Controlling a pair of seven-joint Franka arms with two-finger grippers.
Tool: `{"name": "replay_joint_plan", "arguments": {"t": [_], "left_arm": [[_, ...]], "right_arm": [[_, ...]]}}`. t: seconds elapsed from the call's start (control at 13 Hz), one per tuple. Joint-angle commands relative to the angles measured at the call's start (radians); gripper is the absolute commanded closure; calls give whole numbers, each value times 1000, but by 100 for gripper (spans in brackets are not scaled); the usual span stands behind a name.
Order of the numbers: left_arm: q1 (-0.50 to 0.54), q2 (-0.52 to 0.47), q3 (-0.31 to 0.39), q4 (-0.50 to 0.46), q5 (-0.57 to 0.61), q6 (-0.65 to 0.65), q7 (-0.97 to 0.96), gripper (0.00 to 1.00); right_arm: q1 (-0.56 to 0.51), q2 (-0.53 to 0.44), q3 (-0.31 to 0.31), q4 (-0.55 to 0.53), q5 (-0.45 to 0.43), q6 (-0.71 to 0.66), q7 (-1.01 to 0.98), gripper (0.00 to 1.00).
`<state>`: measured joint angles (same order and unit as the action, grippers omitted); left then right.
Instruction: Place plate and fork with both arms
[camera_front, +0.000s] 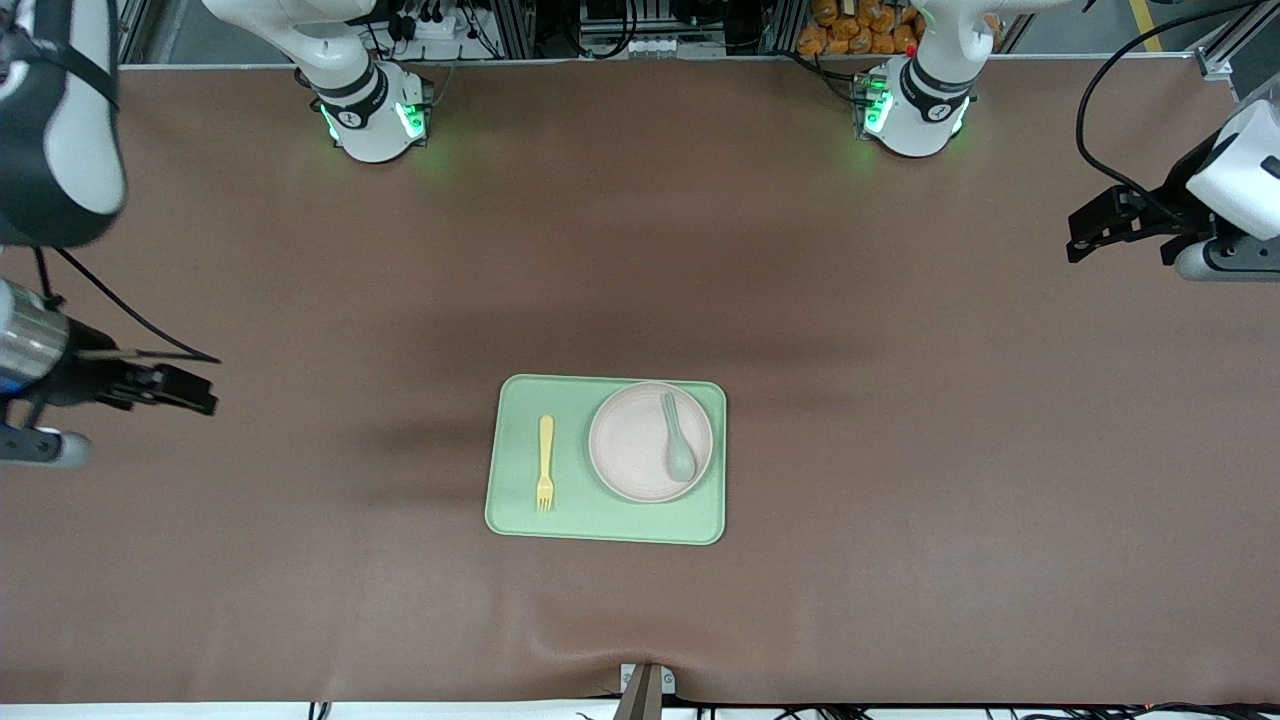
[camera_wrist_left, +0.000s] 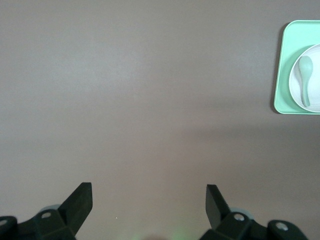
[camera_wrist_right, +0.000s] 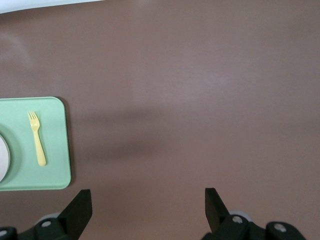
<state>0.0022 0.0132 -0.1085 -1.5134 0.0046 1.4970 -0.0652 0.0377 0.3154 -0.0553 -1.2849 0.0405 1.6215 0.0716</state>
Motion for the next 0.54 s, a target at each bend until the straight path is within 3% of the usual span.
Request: {"name": "replay_joint_plan", "arguments": {"t": [0.0, 0.46], "left_arm": [[-1, -13, -8, -2, 21, -11, -19, 0], [-4, -15, -10, -1, 18, -27, -18, 0]], "right_arm": [[-50, -157, 17, -155, 4, 15, -26, 0], [-50, -367, 21, -407, 2, 69, -17, 0]]}}
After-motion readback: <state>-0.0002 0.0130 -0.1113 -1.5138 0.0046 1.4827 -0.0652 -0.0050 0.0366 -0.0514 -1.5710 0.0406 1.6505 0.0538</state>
